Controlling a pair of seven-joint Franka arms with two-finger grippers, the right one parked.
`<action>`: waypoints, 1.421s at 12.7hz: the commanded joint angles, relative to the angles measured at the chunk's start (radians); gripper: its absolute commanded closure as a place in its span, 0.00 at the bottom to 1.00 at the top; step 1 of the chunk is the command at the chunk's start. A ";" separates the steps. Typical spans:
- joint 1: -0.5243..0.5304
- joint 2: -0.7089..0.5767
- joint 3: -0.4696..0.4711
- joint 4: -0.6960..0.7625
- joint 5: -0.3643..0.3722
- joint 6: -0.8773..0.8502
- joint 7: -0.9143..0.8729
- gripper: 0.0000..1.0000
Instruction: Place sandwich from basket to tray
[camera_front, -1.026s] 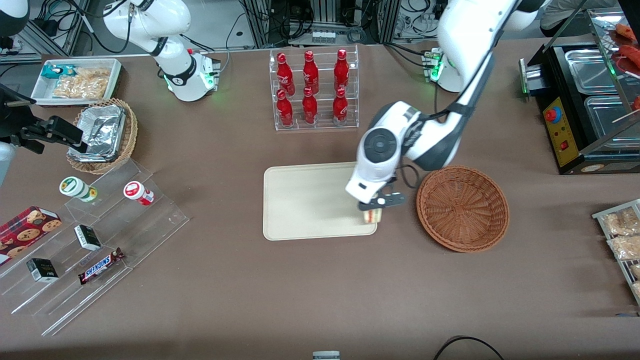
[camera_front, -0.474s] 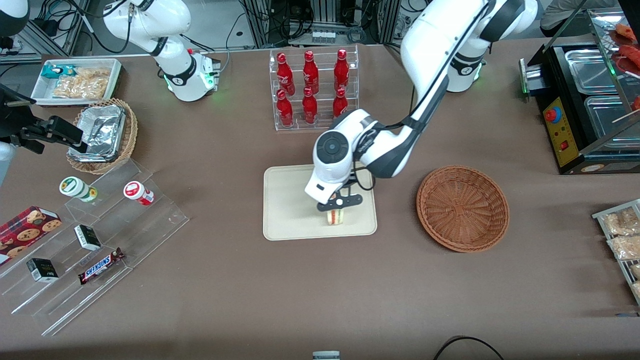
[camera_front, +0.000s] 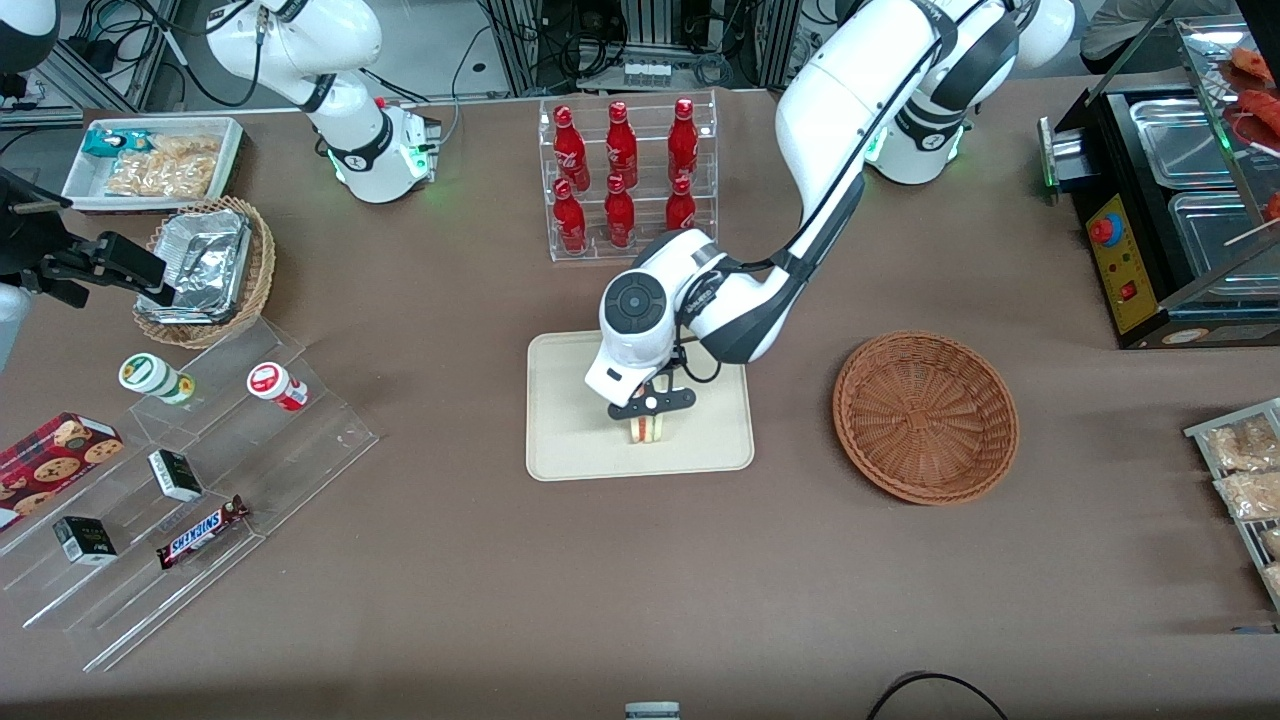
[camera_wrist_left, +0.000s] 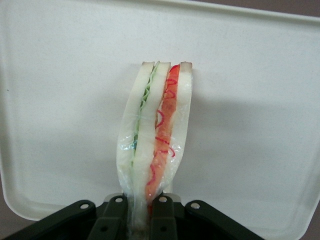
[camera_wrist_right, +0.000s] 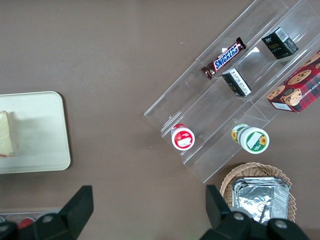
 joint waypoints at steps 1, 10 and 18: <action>-0.009 0.023 -0.005 0.043 -0.010 -0.014 -0.035 0.98; -0.003 -0.067 -0.002 0.040 -0.005 -0.041 -0.034 0.00; 0.123 -0.249 0.013 0.001 0.006 -0.351 -0.029 0.00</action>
